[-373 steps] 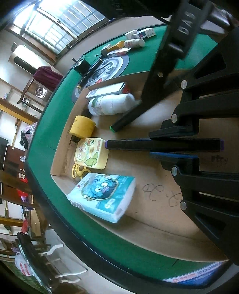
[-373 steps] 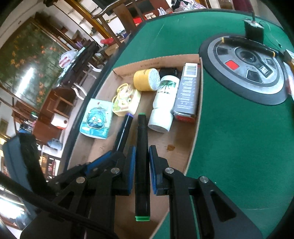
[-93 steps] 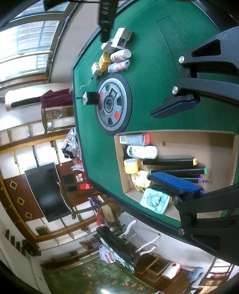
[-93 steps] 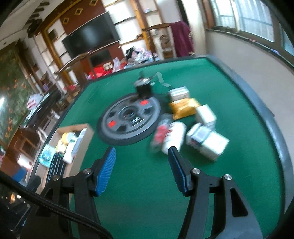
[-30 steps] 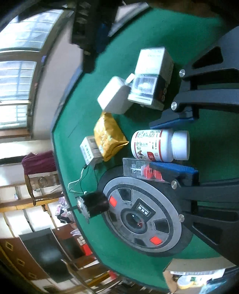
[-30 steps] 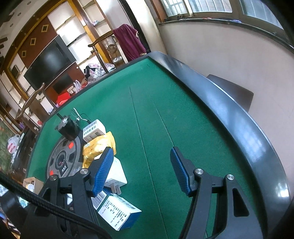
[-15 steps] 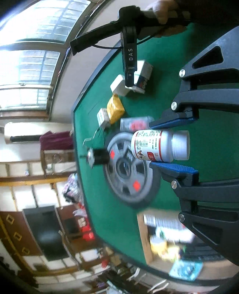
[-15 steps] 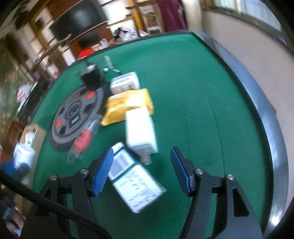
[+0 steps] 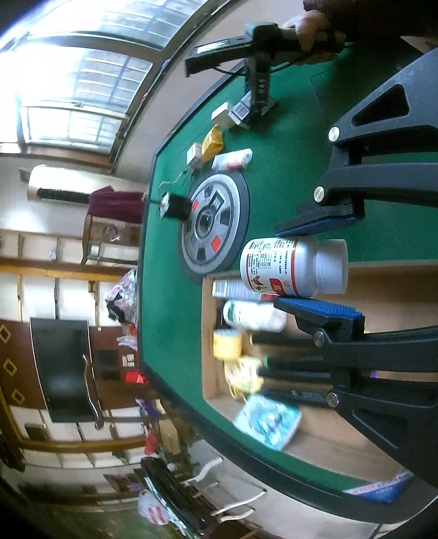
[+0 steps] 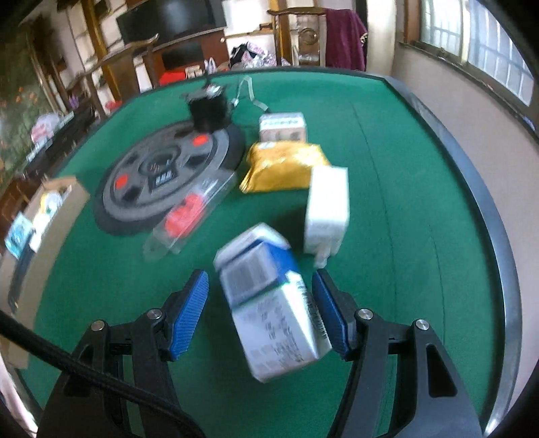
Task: Organize objects
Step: 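Grasp the white red-label pill bottle with the left tool while the right tool grasps the white barcode box, then carry the pill bottle and barcode box over the cardboard box and lower them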
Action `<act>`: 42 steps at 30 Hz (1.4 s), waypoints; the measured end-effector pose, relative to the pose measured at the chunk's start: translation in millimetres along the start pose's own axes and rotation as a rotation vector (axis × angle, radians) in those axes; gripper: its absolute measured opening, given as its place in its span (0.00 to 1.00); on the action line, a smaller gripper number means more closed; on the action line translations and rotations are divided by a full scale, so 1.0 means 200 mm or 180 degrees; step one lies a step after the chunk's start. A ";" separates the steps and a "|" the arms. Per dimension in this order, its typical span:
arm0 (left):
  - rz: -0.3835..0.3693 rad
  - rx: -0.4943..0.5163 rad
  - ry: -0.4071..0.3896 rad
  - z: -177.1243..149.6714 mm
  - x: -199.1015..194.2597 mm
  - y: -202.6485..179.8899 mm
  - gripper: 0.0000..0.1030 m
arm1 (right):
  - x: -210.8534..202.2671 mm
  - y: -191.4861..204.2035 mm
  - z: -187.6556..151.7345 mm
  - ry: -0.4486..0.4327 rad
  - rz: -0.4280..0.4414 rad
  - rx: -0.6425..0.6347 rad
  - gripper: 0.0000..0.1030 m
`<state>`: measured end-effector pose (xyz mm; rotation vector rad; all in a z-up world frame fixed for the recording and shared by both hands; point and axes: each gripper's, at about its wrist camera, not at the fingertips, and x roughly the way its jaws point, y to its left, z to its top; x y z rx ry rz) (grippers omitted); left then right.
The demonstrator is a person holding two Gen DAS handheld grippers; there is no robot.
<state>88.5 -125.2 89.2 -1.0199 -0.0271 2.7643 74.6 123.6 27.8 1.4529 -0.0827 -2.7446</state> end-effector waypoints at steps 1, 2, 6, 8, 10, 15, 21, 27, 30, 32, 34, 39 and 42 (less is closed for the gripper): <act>-0.0004 -0.0029 -0.0008 -0.01 -0.01 0.01 0.30 | 0.00 0.02 -0.01 0.0017 -0.0053 -0.0029 0.61; -0.0011 -0.0069 -0.0020 -0.02 -0.02 0.04 0.30 | 0.00 0.04 -0.01 0.0029 -0.0086 -0.0044 0.61; -0.0001 -0.0186 -0.0068 -0.06 -0.06 0.14 0.30 | -0.02 0.07 -0.03 0.0035 -0.0178 -0.0039 0.47; 0.0011 -0.0240 -0.0083 -0.08 -0.07 0.19 0.30 | -0.04 0.07 -0.03 0.0049 -0.0223 0.0007 0.42; 0.0034 -0.0297 -0.0088 -0.10 -0.08 0.24 0.30 | -0.07 0.07 -0.03 0.0067 -0.0224 0.0057 0.42; 0.0138 -0.0455 -0.0093 -0.15 -0.10 0.40 0.30 | -0.17 0.07 -0.03 0.0057 0.0161 0.0351 0.42; 0.0327 -0.0628 -0.0067 -0.21 -0.11 0.58 0.30 | -0.31 0.30 0.03 -0.0050 0.0662 0.0344 0.42; 0.0389 -0.0718 0.0022 -0.26 -0.07 0.69 0.30 | -0.34 0.68 0.06 0.0025 0.1146 0.0163 0.43; 0.0387 -0.0696 0.0064 -0.26 -0.04 0.71 0.30 | -0.30 0.87 0.06 0.0135 0.1342 0.0073 0.43; 0.0404 -0.0660 0.0113 -0.26 -0.01 0.71 0.30 | -0.26 1.00 0.05 0.0194 0.1358 -0.0030 0.43; 0.0421 -0.0627 0.0168 -0.26 0.03 0.73 0.30 | -0.23 1.10 0.04 0.0245 0.1361 -0.0100 0.43; 0.0477 -0.0597 0.0284 -0.27 0.10 0.77 0.30 | -0.11 1.30 0.02 0.0417 0.1324 -0.0206 0.43; 0.0514 -0.0538 0.0313 -0.27 0.13 0.78 0.30 | -0.06 1.37 0.01 0.0494 0.1247 -0.0257 0.43</act>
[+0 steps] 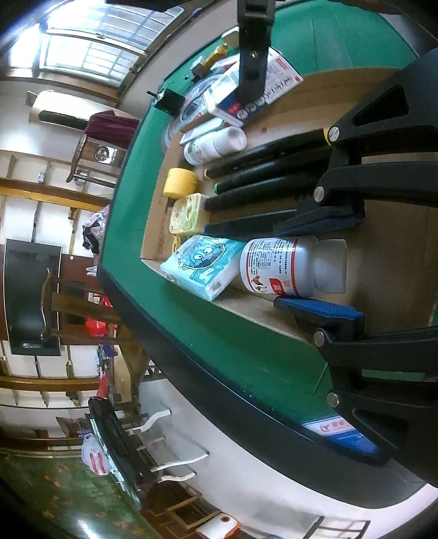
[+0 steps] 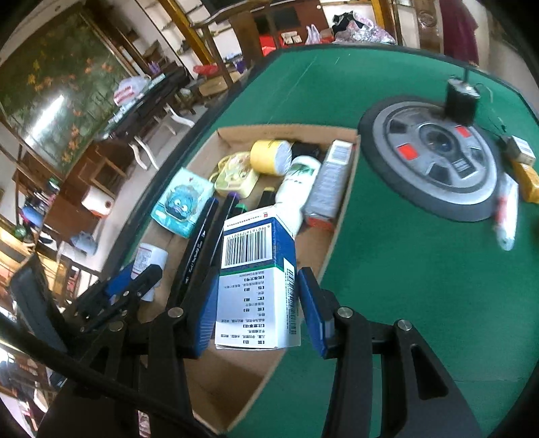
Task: Organize objects
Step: 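Carry the pill bottle and barcode box over the cardboard box and lower them, then open both tools to release the pill bottle and barcode box into the box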
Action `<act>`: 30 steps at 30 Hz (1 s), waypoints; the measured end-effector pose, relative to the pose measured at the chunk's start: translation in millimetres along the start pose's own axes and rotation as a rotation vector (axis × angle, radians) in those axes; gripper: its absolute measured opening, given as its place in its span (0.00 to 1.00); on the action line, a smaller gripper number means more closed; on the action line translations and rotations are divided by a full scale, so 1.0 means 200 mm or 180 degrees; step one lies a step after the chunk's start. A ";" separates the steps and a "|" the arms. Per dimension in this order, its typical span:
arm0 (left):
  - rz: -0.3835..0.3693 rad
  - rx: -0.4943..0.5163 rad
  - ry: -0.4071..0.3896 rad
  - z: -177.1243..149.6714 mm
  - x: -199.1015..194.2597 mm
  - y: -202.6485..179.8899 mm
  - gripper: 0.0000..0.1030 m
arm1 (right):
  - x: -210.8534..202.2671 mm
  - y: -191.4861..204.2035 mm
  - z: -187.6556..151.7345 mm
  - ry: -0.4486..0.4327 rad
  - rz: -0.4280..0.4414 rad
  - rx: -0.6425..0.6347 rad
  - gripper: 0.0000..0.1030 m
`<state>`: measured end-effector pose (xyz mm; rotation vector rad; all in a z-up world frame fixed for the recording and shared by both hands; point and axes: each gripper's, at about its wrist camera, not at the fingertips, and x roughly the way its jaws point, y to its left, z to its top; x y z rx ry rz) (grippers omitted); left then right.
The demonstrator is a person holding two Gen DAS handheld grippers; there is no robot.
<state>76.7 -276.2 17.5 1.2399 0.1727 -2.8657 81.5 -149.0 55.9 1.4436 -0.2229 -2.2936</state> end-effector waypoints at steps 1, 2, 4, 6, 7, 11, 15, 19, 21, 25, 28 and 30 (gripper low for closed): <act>0.0013 0.0019 0.0005 0.00 0.01 0.00 0.30 | 0.03 0.01 0.00 0.0035 -0.0038 -0.0002 0.43; 0.0025 0.0033 0.0014 0.00 0.02 0.00 0.30 | 0.05 0.01 0.01 0.0057 -0.0066 -0.0003 0.43; 0.0039 0.0040 0.0034 0.00 0.03 0.00 0.30 | 0.09 0.03 0.00 0.0100 -0.0155 -0.0019 0.43; 0.0016 -0.0003 0.0076 0.00 0.04 0.01 0.30 | 0.11 0.04 0.00 0.0110 -0.0272 -0.0046 0.43; 0.0016 -0.0022 0.0080 0.01 0.05 0.02 0.30 | 0.12 0.04 0.00 0.0106 -0.0334 -0.0070 0.43; 0.0098 -0.0004 0.0098 0.02 0.05 0.01 0.30 | 0.14 0.08 0.00 0.0083 -0.0523 -0.0155 0.43; 0.0135 0.0002 0.0100 0.02 0.05 0.00 0.30 | 0.16 0.09 0.01 0.0146 -0.0606 -0.0151 0.43; 0.0132 -0.0024 0.0131 0.02 0.05 0.01 0.32 | 0.17 0.10 0.00 0.0187 -0.0641 -0.0152 0.43; 0.0109 0.0000 0.0133 0.02 0.05 0.00 0.37 | 0.17 0.11 0.00 0.0174 -0.0681 -0.0187 0.43; 0.0047 -0.0007 0.0145 0.02 0.05 -0.01 0.50 | 0.12 0.13 0.00 0.0056 -0.0778 -0.0283 0.43; 0.0039 -0.0021 0.0148 0.02 0.03 -0.02 0.51 | 0.07 0.13 0.00 -0.0074 -0.0786 -0.0318 0.45; 0.0054 -0.0010 0.0124 0.02 0.00 -0.04 0.51 | 0.04 0.13 0.00 -0.0161 -0.0784 -0.0328 0.49</act>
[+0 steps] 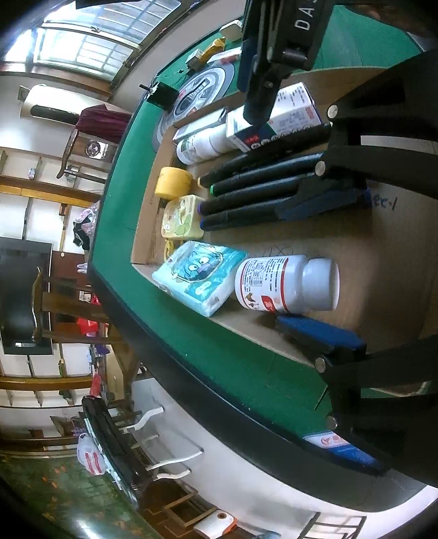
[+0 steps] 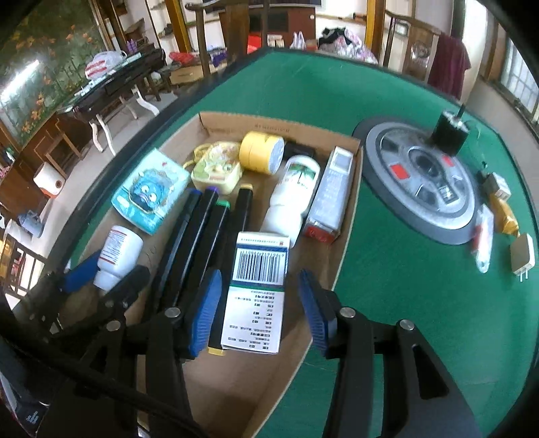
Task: Organize objects
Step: 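Open both tools to release the pill bottle and barcode box into the box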
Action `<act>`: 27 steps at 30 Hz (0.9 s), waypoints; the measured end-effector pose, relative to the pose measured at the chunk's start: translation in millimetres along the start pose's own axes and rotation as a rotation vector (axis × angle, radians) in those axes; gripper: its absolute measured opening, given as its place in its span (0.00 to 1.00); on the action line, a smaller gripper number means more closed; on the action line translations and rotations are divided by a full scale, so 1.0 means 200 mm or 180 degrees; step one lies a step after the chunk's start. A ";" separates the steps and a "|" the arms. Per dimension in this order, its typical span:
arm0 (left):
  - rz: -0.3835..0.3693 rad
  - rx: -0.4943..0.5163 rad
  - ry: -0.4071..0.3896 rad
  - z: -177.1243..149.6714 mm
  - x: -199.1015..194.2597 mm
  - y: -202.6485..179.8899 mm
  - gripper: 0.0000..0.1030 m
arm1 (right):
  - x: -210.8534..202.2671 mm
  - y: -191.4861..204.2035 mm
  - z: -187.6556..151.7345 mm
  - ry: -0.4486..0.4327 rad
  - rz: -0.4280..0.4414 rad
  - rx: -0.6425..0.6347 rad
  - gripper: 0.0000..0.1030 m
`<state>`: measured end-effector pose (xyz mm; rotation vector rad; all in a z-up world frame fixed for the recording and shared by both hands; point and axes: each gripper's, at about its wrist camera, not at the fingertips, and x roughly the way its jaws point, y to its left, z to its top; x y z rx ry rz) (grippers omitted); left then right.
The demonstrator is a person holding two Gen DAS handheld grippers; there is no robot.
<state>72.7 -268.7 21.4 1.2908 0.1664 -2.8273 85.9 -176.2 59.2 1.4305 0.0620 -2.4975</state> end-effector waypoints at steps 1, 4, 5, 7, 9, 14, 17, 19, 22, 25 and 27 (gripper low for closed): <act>0.0011 0.0007 -0.0022 0.00 -0.02 -0.01 0.51 | -0.01 0.00 0.00 -0.0041 0.0003 0.0003 0.50; 0.0083 0.0062 -0.0127 0.01 -0.08 -0.05 0.51 | -0.04 -0.01 0.00 -0.0126 0.0016 0.0031 0.50; 0.0114 0.0092 -0.0170 0.01 -0.11 -0.07 0.52 | -0.04 -0.02 0.00 -0.0146 0.0008 0.0055 0.50; 0.0190 0.0156 -0.0261 0.01 -0.15 -0.10 0.55 | -0.05 -0.03 -0.01 -0.0165 0.0025 0.0080 0.50; 0.0252 0.0197 -0.0334 0.02 -0.18 -0.13 0.56 | -0.06 -0.04 -0.01 -0.0181 0.0030 0.0096 0.50; 0.0349 0.0265 -0.0418 0.02 -0.22 -0.20 0.56 | -0.09 -0.07 -0.03 -0.0219 0.0031 0.0113 0.50; 0.0384 0.0288 -0.0398 0.01 -0.22 -0.22 0.56 | -0.11 -0.09 -0.05 -0.0252 0.0023 0.0108 0.50; 0.0410 0.0299 -0.0391 0.01 -0.22 -0.24 0.56 | -0.12 -0.11 -0.06 -0.0276 0.0023 0.0120 0.50; 0.0442 0.0314 -0.0388 0.01 -0.23 -0.27 0.56 | -0.13 -0.14 -0.07 -0.0294 0.0029 0.0166 0.51; 0.0474 0.0351 -0.0384 0.00 -0.24 -0.30 0.56 | -0.14 -0.17 -0.09 -0.0307 0.0055 0.0224 0.52; 0.0488 0.0393 -0.0385 0.00 -0.24 -0.32 0.56 | -0.14 -0.20 -0.09 -0.0314 0.0070 0.0255 0.52</act>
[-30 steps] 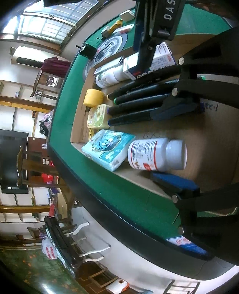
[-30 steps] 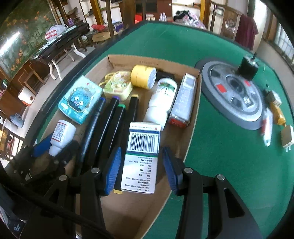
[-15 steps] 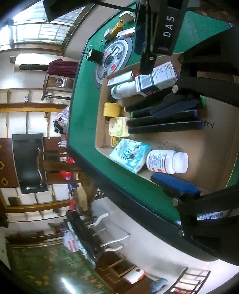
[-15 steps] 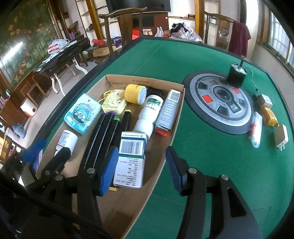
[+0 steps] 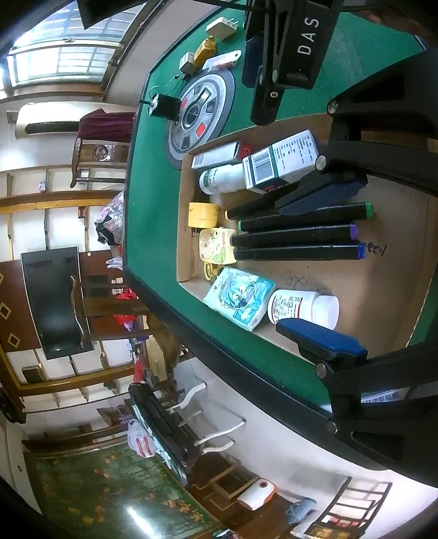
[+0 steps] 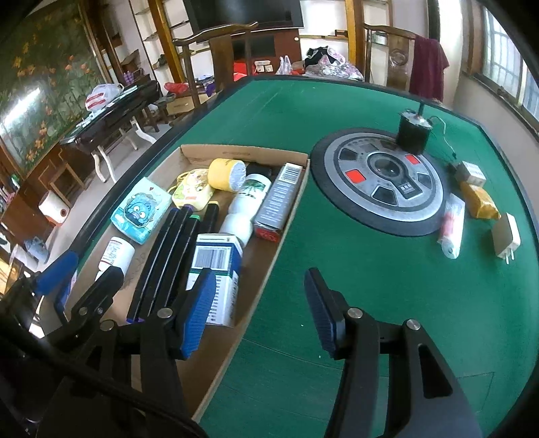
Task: Organize objects
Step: 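Open both tools to release the pill bottle and barcode box into the box, then move both tools back toward the clear pack and white charger on the table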
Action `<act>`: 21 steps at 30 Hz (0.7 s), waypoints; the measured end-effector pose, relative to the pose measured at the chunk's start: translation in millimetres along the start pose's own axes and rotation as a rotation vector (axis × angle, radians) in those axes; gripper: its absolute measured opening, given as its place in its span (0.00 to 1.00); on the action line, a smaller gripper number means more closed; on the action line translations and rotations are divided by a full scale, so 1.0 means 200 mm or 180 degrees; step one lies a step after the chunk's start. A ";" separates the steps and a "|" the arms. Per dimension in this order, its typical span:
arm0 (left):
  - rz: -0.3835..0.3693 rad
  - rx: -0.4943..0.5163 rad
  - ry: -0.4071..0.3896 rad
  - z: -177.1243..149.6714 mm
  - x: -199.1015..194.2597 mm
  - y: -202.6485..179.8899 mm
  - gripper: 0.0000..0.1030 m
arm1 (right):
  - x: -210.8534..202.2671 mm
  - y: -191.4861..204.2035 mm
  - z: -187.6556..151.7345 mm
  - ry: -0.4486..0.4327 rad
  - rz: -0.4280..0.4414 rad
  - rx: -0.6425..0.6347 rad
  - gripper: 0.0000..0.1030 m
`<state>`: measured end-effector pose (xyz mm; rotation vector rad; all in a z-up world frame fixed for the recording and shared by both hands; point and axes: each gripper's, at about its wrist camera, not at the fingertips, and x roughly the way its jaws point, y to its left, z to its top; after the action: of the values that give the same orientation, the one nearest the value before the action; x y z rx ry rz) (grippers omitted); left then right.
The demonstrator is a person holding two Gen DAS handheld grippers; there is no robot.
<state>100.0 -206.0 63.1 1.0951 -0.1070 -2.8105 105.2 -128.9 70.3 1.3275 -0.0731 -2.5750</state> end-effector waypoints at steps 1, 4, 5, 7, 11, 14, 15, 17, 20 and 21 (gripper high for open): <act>0.0003 0.0013 -0.0002 0.00 0.00 -0.01 0.56 | 0.00 -0.01 0.00 -0.0005 0.0001 0.0008 0.52; 0.0014 0.0074 -0.0001 0.00 -0.02 -0.05 0.56 | -0.02 -0.04 -0.01 -0.0028 0.0002 0.0033 0.52; 0.0017 0.0089 0.0000 0.00 -0.02 -0.06 0.56 | -0.03 -0.05 -0.01 -0.0035 0.0004 0.0045 0.52; 0.0019 0.0122 0.0003 0.01 -0.03 -0.08 0.56 | -0.04 -0.07 -0.01 -0.0050 0.0015 0.0074 0.52; 0.0027 0.0209 0.0003 0.01 -0.04 -0.15 0.56 | -0.06 -0.14 -0.02 -0.0078 0.0020 0.0136 0.52; 0.0033 0.0274 0.0005 0.02 -0.05 -0.20 0.56 | -0.07 -0.21 -0.02 -0.0098 0.0015 0.0210 0.52; 0.0033 0.0299 0.0008 0.02 -0.05 -0.22 0.56 | -0.08 -0.23 -0.02 -0.0104 0.0012 0.0230 0.52; 0.0027 0.0351 0.0017 0.03 -0.05 -0.26 0.56 | -0.09 -0.28 -0.03 -0.0121 0.0003 0.0262 0.52; 0.0016 0.0435 0.0032 0.03 -0.06 -0.34 0.56 | -0.12 -0.38 -0.03 -0.0153 -0.0042 0.0330 0.52; 0.0006 0.0455 0.0041 0.03 -0.06 -0.36 0.56 | -0.13 -0.41 -0.03 -0.0166 -0.0061 0.0352 0.52</act>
<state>98.2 -133.2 66.6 1.1407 -0.3121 -2.8311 109.7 -42.2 75.2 1.3040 -0.2159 -2.6567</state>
